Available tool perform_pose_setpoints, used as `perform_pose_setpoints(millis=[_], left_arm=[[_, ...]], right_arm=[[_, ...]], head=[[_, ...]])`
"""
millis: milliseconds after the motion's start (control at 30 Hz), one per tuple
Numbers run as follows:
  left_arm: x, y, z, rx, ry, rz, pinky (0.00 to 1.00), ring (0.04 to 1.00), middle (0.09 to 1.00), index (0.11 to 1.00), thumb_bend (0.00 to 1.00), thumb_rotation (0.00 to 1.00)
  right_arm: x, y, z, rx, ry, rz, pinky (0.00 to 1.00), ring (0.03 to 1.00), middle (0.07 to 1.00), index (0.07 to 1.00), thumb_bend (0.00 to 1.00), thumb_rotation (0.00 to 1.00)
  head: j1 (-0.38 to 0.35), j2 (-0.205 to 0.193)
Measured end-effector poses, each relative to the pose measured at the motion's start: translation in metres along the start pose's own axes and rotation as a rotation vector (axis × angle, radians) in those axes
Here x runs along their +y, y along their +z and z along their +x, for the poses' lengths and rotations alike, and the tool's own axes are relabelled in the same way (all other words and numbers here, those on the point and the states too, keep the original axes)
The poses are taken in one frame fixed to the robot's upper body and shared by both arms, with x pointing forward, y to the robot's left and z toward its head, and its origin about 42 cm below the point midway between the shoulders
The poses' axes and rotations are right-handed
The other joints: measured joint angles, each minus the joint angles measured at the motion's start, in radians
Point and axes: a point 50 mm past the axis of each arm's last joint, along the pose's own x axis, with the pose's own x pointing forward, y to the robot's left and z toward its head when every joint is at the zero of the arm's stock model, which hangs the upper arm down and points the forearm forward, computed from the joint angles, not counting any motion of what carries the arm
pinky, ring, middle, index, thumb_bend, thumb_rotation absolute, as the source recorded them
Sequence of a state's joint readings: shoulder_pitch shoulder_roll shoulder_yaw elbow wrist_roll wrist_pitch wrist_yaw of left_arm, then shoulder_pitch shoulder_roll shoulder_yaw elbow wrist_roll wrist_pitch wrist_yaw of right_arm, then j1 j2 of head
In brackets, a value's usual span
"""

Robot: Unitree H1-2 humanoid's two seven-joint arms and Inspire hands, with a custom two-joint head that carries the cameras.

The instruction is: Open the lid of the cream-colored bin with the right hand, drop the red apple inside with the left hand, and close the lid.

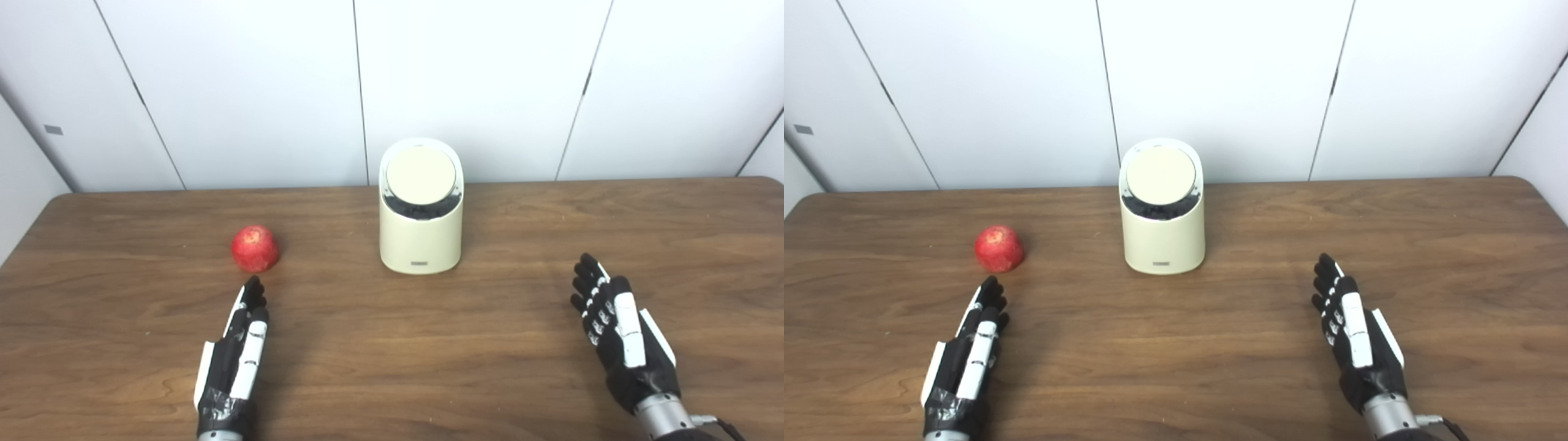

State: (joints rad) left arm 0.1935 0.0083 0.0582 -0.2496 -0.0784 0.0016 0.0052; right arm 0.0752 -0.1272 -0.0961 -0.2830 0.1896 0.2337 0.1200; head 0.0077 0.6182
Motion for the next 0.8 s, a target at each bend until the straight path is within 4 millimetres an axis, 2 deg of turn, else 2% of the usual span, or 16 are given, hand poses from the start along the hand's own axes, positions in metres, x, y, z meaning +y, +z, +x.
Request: perform_pose_setpoints(millis=[800], left_arm=[[-0.0005,0.0000,0.0000,0.002,-0.002,0.002,1.00,0.997,0.994,0.999,0.36,0.75]], right_arm=[[0.0002,0.0000,0.0000,0.000,0.000,-0.001,1.00,1.000,0.987,0.976,0.58,1.00]], head=[[0.000,0.000]])
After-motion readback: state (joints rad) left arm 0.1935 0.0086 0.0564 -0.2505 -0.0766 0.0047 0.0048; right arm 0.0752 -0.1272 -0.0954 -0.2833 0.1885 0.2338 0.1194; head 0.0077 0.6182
